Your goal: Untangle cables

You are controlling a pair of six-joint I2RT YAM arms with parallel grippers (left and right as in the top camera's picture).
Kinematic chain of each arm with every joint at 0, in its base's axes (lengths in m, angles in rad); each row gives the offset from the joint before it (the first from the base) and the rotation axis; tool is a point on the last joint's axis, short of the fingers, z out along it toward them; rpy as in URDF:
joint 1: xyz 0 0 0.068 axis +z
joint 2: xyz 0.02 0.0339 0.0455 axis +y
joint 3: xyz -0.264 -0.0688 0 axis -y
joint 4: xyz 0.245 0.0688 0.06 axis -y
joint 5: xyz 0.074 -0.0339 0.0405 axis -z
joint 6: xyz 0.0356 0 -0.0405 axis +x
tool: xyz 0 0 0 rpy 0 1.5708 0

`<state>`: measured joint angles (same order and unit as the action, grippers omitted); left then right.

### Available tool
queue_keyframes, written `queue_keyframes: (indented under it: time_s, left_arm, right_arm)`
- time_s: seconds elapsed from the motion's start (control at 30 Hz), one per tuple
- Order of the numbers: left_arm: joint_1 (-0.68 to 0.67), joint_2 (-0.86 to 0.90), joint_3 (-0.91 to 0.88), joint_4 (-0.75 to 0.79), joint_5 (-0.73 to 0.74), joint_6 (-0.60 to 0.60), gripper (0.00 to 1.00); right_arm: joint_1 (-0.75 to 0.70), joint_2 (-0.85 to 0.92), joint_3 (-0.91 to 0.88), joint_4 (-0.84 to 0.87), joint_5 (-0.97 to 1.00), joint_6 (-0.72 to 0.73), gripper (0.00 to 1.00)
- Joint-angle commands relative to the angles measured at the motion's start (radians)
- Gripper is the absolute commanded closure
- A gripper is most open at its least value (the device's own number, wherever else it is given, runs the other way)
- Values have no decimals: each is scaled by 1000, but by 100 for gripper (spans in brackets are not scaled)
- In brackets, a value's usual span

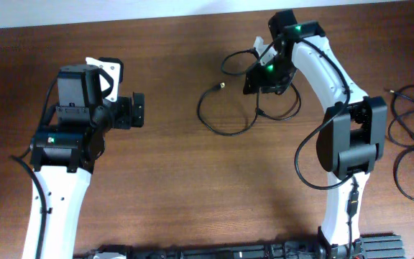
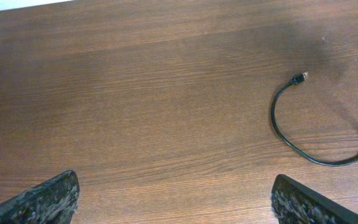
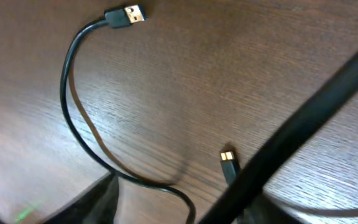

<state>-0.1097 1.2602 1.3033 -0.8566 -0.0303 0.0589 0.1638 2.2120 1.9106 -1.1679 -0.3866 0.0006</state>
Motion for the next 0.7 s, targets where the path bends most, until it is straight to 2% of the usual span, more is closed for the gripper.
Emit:
queue_keyframes:
  time_s: [0.0, 0.07, 0.13, 0.37, 0.53, 0.67]
  left_arm:
    - [3, -10, 7, -1, -3, -10, 1]
    - [3, -10, 7, -1, -3, -10, 1]
    - [3, -10, 7, -1, -3, -10, 1]
    - [3, -10, 7, -1, -3, -10, 1]
    - [3, -10, 7, -1, -3, -10, 1]
    - [3, -10, 7, -1, -3, -10, 1]
  right_arm:
    - [15, 9, -13, 14, -2, 8, 65]
    - [14, 9, -13, 21, -2, 8, 84]
    - [13, 9, -13, 22, 3, 8, 96]
    - [-50, 6, 113, -59, 17, 8, 96]
    - [-182, 5, 389, -203, 80, 8, 96]
    - [-315, 5, 573, -230, 85, 8, 96]
